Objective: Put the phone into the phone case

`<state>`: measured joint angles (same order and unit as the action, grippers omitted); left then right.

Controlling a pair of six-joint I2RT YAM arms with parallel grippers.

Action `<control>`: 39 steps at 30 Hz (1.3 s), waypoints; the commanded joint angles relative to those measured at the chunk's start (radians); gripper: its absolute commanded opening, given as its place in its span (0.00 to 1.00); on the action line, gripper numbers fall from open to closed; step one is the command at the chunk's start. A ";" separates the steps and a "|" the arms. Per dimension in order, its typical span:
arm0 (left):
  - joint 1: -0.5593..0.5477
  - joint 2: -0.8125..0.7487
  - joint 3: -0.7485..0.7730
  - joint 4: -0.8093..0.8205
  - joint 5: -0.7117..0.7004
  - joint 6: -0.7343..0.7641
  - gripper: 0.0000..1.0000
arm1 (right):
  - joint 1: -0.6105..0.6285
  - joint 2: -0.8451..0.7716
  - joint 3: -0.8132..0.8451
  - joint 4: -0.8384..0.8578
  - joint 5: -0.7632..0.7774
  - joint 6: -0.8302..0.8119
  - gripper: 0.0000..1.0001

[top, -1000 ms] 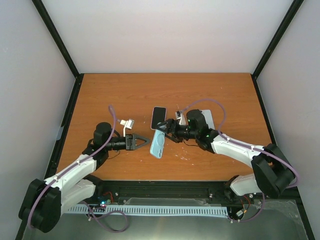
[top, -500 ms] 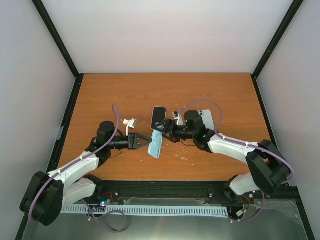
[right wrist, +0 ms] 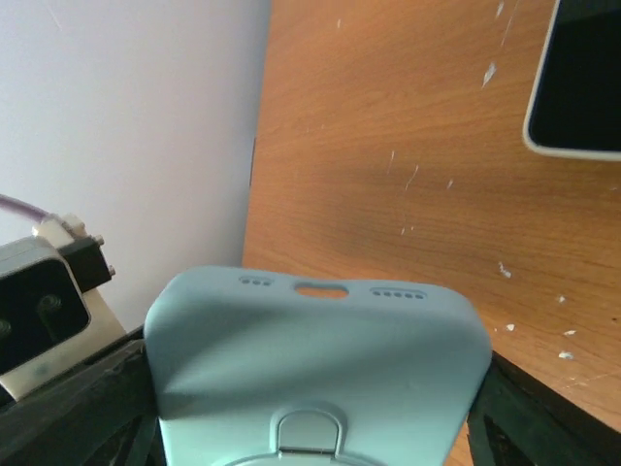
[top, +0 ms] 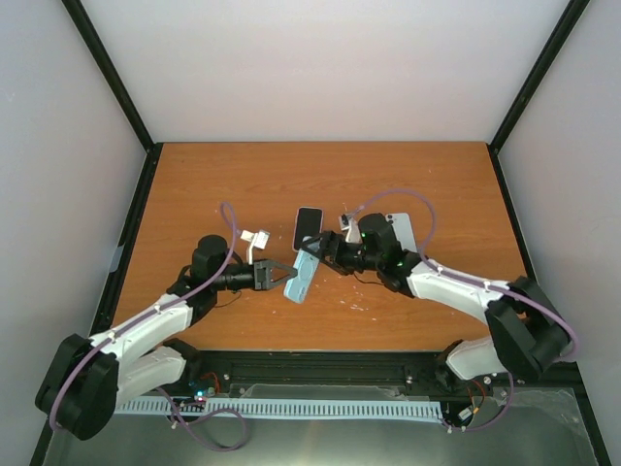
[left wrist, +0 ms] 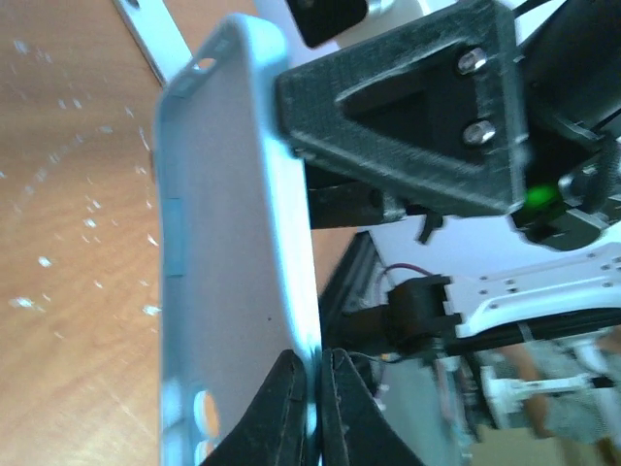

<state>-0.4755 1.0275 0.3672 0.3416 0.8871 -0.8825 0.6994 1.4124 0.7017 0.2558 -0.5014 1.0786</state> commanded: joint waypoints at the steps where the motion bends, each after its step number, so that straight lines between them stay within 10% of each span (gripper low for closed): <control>1: -0.015 -0.065 0.133 -0.084 -0.142 0.327 0.00 | -0.018 -0.137 0.031 -0.261 0.158 -0.144 0.90; 21: -0.443 0.270 0.367 -0.457 -0.622 1.604 0.00 | -0.498 -0.525 0.032 -0.748 0.137 -0.487 1.00; 34: -0.456 0.336 0.224 -0.457 -0.623 1.824 0.03 | -0.504 -0.509 -0.004 -0.686 0.072 -0.468 1.00; 39: -0.459 0.375 0.249 -0.467 -0.641 1.798 0.19 | -0.503 -0.507 -0.007 -0.672 0.076 -0.463 1.00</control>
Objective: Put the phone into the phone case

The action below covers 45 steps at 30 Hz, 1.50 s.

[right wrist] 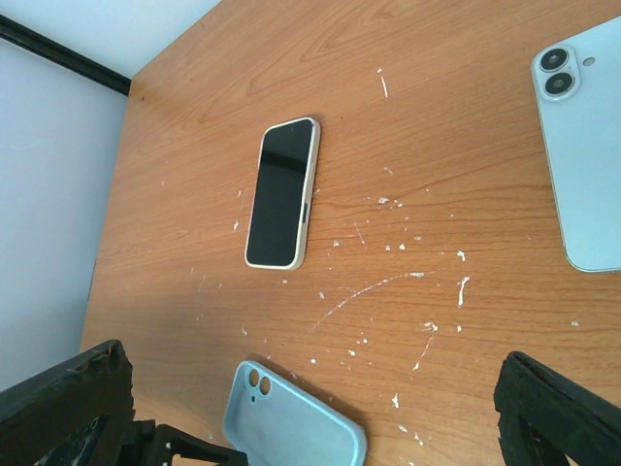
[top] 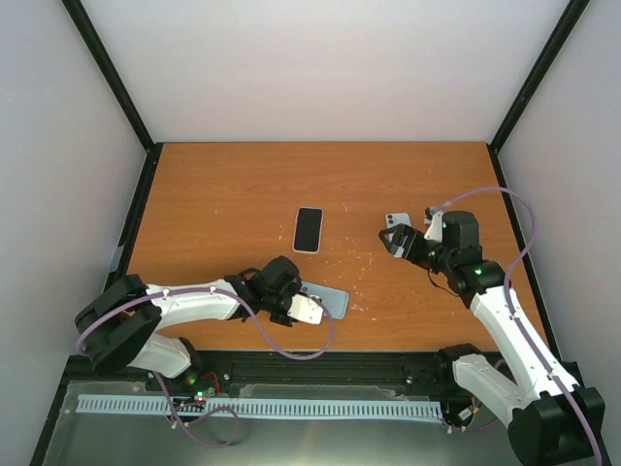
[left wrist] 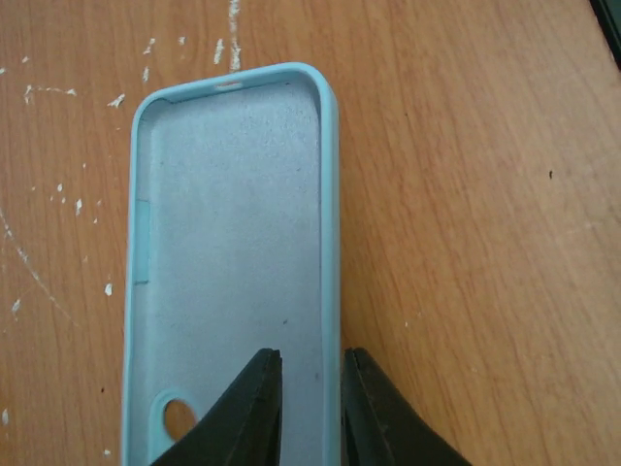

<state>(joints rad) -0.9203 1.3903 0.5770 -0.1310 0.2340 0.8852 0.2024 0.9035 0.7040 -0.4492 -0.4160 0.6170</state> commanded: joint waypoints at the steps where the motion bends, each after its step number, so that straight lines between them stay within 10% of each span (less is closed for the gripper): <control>1: -0.014 0.008 0.042 0.016 0.007 0.016 0.23 | -0.007 0.005 -0.008 0.029 -0.002 -0.009 1.00; 11: -0.014 -0.193 0.062 0.236 -0.159 -0.448 0.98 | -0.007 0.163 0.133 -0.072 0.243 -0.198 1.00; 18: 0.002 -0.263 0.205 0.137 -0.458 -1.019 1.00 | -0.009 0.417 0.288 -0.117 0.414 -0.323 1.00; 25: 0.165 -0.222 0.255 -0.063 -0.071 -1.419 0.99 | -0.012 0.633 0.353 -0.098 0.486 -0.402 0.85; 45: 0.521 -0.490 -0.073 0.102 0.392 -1.663 0.98 | -0.012 0.938 0.483 -0.109 0.520 -0.492 0.88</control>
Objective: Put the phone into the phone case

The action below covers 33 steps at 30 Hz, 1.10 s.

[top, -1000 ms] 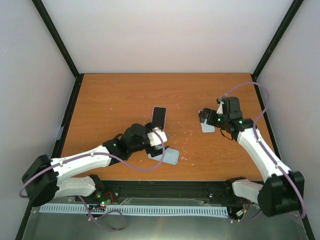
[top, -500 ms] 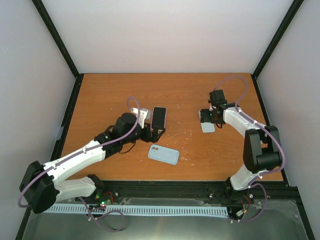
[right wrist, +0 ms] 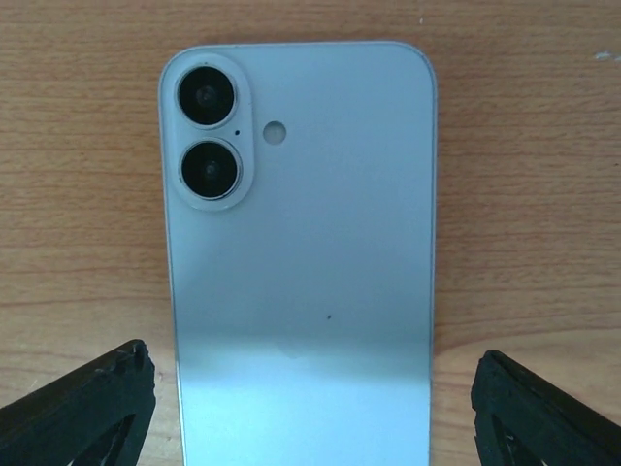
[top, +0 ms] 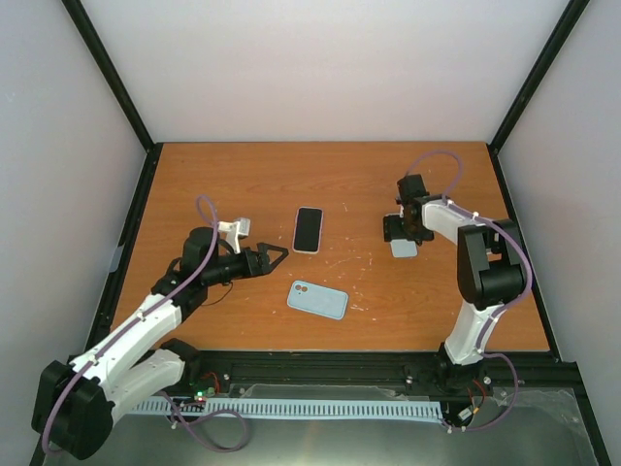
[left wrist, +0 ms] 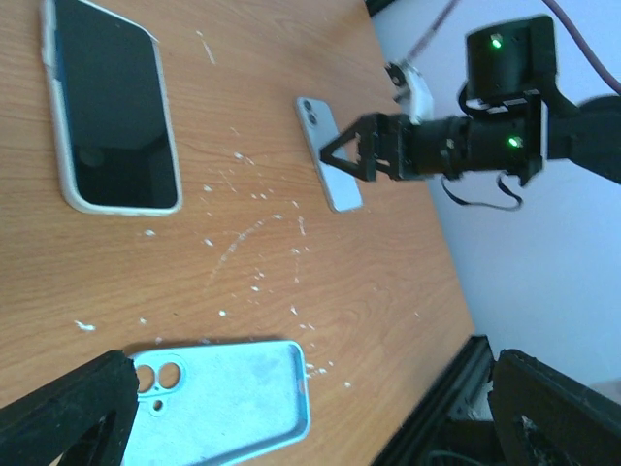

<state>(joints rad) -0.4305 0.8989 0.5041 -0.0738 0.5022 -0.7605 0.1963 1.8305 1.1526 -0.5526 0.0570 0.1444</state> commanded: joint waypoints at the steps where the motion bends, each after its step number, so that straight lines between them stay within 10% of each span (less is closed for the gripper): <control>1: 0.042 0.010 -0.003 0.050 0.148 -0.011 0.98 | -0.006 0.018 0.038 -0.009 0.055 -0.019 0.88; 33: 0.346 -0.057 -0.067 -0.075 0.275 0.100 0.99 | -0.008 0.097 -0.004 0.021 0.020 -0.005 0.80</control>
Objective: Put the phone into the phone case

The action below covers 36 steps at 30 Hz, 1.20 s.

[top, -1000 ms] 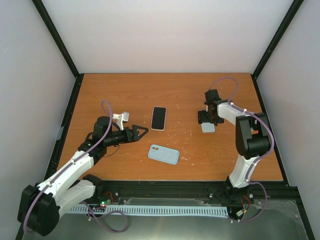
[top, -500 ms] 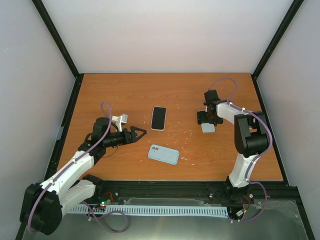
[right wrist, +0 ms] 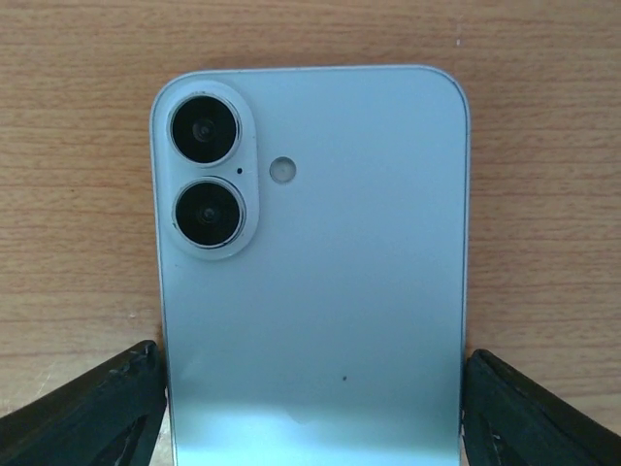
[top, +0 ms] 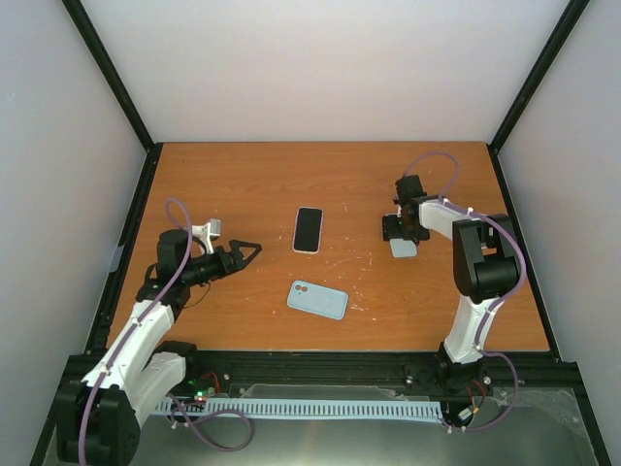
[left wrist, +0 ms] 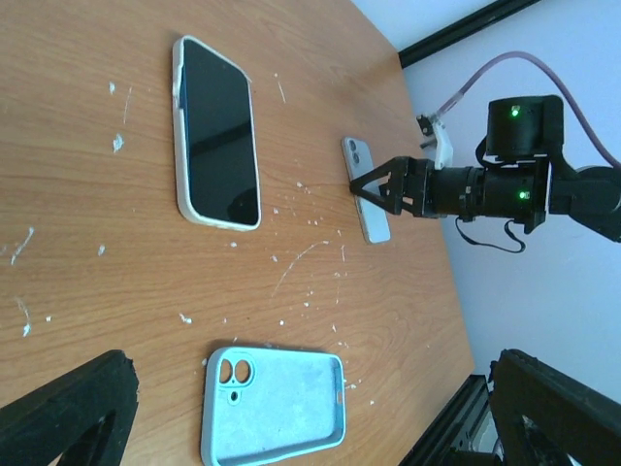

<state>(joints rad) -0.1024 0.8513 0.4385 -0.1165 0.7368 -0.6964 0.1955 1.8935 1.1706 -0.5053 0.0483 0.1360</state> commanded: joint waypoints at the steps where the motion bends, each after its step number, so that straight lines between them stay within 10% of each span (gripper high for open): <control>1: 0.018 -0.009 0.000 -0.033 0.040 0.036 0.99 | -0.007 0.030 -0.024 -0.031 0.035 0.007 0.80; 15: 0.018 0.015 0.026 -0.112 -0.066 0.031 0.92 | 0.041 -0.129 -0.126 -0.010 -0.061 0.082 0.63; 36: 0.018 0.138 0.111 -0.129 0.047 0.071 0.72 | 0.478 -0.385 -0.172 0.145 -0.157 -0.066 0.59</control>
<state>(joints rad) -0.0914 0.9783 0.4973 -0.2581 0.7181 -0.6422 0.6109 1.5784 1.0031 -0.4290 -0.0818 0.1402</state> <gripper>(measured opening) 0.731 0.733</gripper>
